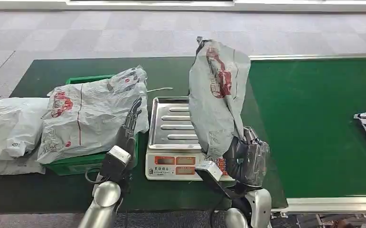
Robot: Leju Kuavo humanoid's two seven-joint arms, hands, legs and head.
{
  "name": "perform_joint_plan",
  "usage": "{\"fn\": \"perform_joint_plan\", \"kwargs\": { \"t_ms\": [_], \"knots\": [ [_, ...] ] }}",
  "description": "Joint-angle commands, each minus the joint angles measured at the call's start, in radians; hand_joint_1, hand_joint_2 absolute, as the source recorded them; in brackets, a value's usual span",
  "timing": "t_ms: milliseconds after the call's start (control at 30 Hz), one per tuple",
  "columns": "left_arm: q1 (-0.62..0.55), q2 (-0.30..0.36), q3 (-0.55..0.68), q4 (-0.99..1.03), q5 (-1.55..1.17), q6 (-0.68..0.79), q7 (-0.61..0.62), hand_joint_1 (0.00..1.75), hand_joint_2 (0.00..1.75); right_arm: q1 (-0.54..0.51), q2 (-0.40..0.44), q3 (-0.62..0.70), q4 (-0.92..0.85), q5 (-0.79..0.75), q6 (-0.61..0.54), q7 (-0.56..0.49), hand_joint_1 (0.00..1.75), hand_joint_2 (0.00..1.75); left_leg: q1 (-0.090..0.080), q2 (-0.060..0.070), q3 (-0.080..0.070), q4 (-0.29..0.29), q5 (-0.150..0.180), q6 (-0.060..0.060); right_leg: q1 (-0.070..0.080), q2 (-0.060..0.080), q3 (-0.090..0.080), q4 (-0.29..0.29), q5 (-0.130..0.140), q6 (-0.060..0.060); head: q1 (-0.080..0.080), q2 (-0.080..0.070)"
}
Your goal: Moved the parcel from conveyor to table for the left to box.
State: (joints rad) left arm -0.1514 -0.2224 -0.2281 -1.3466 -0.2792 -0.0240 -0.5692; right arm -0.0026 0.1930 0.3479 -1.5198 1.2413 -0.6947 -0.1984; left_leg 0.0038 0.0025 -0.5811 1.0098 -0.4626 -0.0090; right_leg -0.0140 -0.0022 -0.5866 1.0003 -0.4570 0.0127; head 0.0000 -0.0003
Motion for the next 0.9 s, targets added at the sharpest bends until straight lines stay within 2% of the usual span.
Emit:
{"fn": "perform_joint_plan", "kwargs": {
  "t_ms": [33,300,467,567,600,667,733,767,800,900],
  "knots": [
    [-0.044,0.019,-0.031,0.076,0.004,0.004,0.003,0.0,0.0,-0.027,-0.068,0.062,0.081,-0.001,-0.003,0.005,1.75,1.75,0.0,-0.001,0.002,-0.001,0.0,0.0,0.0,0.0,0.002,-0.002,0.0,0.0,0.0,0.0],
    [-0.044,0.019,-0.031,0.076,0.004,0.004,0.003,0.0,0.0,-0.027,-0.068,0.062,0.081,-0.001,-0.003,0.005,1.75,1.75,0.001,-0.001,0.003,-0.003,0.001,0.0,0.001,-0.001,0.003,-0.003,0.001,-0.001,0.0,0.0],
    [-0.047,0.015,-0.022,0.061,0.005,0.003,0.012,0.0,0.0,-0.005,-0.092,0.077,0.078,-0.017,0.02,0.057,1.75,1.75,0.001,-0.001,0.002,-0.002,0.0,0.0,0.001,-0.001,0.003,-0.003,0.0,0.0,0.0,0.0],
    [-0.062,0.013,-0.023,0.068,0.003,-0.006,0.023,0.0,0.0,-0.062,-0.104,0.057,0.119,-0.183,0.101,0.001,1.75,1.75,0.001,-0.001,0.001,-0.001,0.0,0.0,0.001,-0.001,0.002,-0.002,0.0,0.0,0.0,0.0],
    [-0.075,0.011,-0.027,0.081,0.003,-0.012,0.024,0.0,0.0,-0.11,-0.102,0.018,0.177,-0.25,0.138,-0.02,1.75,1.75,0.001,-0.001,0.001,-0.001,0.0,0.0,0.001,-0.001,0.002,-0.002,0.001,0.0,0.0,0.0],
    [-0.096,0.01,-0.038,0.1,0.006,-0.023,0.022,0.0,0.0,-0.184,-0.095,-0.043,0.289,-0.267,0.175,-0.024,1.75,1.75,0.001,0.0,0.001,-0.001,0.001,0.0,0.001,0.001,0.002,-0.003,0.002,0.0,0.0,0.0],
    [-0.137,0.005,-0.051,0.14,0.015,-0.039,0.025,0.0,0.0,-0.206,-0.071,-0.103,0.336,-0.246,0.208,-0.029,1.75,1.75,0.0,0.0,0.001,-0.001,0.002,0.0,0.0,0.0,0.002,-0.002,0.002,0.0,0.0,0.0],
    [-0.152,0.003,-0.055,0.161,0.018,-0.04,0.027,0.0,0.0,-0.18,-0.068,-0.111,0.33,-0.176,0.234,0.041,1.75,1.75,0.0,0.0,0.002,-0.002,0.003,0.0,0.001,0.0,0.002,-0.004,0.003,0.0,0.0,0.0],
    [-0.152,-0.004,-0.055,0.154,0.015,-0.036,0.03,0.0,0.0,-0.148,-0.066,-0.156,0.345,-0.079,0.341,0.228,1.75,1.75,0.001,-0.002,0.001,-0.002,0.003,0.0,0.001,-0.001,0.002,-0.004,0.003,0.0,0.0,0.0],
    [-0.131,-0.002,-0.07,0.106,0.011,-0.043,0.059,0.0,0.0,-0.19,-0.098,-0.233,0.489,-0.041,0.299,0.212,1.75,1.75,0.001,-0.006,0.002,-0.004,0.004,0.001,0.001,-0.006,0.005,-0.006,0.003,0.0,0.0,0.0]
  ]
}}
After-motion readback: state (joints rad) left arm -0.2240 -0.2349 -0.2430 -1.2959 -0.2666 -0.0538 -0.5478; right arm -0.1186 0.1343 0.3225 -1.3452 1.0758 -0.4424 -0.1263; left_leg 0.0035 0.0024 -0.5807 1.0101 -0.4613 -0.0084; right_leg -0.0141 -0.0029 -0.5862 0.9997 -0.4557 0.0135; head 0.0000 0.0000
